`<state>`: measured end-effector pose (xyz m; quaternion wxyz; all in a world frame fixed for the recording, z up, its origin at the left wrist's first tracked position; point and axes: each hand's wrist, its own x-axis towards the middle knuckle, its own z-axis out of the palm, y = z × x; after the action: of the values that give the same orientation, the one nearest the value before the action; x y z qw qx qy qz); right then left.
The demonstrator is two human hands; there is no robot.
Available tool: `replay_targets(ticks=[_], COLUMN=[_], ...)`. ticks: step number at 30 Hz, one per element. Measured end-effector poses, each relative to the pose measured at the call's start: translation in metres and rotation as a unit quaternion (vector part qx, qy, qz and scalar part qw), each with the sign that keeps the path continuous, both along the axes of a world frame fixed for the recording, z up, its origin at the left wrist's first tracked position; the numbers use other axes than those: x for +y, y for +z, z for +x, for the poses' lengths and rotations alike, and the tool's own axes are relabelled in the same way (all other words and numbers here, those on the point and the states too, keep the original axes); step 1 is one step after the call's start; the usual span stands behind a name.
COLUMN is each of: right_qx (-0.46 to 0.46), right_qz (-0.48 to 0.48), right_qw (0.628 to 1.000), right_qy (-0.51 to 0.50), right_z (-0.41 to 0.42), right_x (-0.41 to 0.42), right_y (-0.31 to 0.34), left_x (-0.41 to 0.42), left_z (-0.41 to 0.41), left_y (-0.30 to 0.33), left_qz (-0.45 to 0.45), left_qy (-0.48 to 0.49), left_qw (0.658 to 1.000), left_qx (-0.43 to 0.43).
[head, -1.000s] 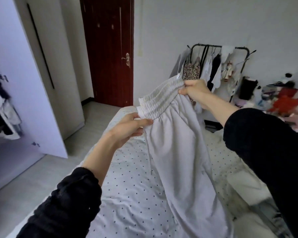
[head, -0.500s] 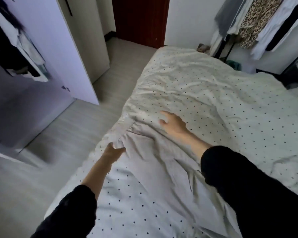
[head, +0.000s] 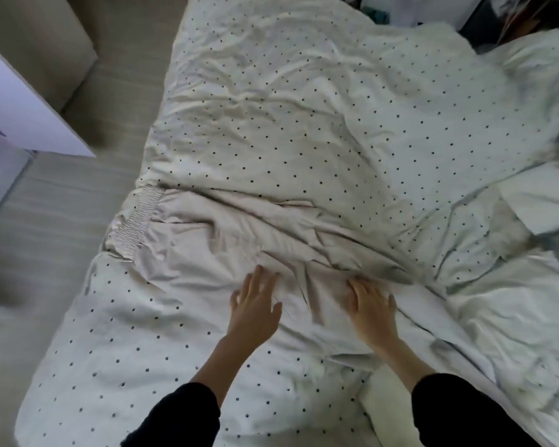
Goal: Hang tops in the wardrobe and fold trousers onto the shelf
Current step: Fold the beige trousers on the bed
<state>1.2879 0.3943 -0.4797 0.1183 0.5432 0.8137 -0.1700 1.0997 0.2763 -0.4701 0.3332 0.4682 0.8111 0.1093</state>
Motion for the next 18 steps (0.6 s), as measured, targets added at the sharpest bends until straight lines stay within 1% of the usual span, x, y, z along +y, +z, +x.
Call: replay_targets(ticks=[2, 5, 7, 9, 10, 12, 16, 18], right_qx=[-0.047, -0.094, -0.13, -0.132, -0.113, -0.093, -0.128, -0.138], right_qz=[-0.023, -0.055, -0.077, -0.079, -0.075, -0.076, -0.116, -0.133], right_qw=[0.998, 0.992, 0.987, 0.987, 0.99, 0.991, 0.983, 0.98], right_qy=[-0.016, -0.059, -0.054, -0.045, -0.049, -0.06, -0.065, -0.056], right_z=[0.03, 0.086, 0.118, 0.145, 0.164, 0.202, 0.266, 0.31], right_x=[0.008, 0.016, 0.015, 0.01, 0.008, 0.005, 0.007, 0.011], right_y=[-0.008, -0.017, -0.02, -0.023, -0.026, -0.033, -0.046, -0.057], left_x=[0.012, 0.04, 0.054, 0.061, 0.066, 0.079, 0.095, 0.104], left_z=[0.017, 0.057, 0.082, 0.104, 0.12, 0.16, 0.233, 0.282], left_y=[0.005, 0.007, 0.007, -0.002, -0.006, -0.016, -0.031, -0.046], left_qz=[0.017, 0.026, 0.043, 0.034, 0.019, 0.011, 0.024, 0.027], left_qy=[-0.043, -0.122, -0.195, -0.248, -0.267, -0.301, -0.359, -0.388], left_qw=[0.998, 0.987, 0.968, 0.95, 0.942, 0.929, 0.902, 0.892], left_qx=[0.049, 0.105, 0.151, 0.188, 0.202, 0.216, 0.241, 0.229])
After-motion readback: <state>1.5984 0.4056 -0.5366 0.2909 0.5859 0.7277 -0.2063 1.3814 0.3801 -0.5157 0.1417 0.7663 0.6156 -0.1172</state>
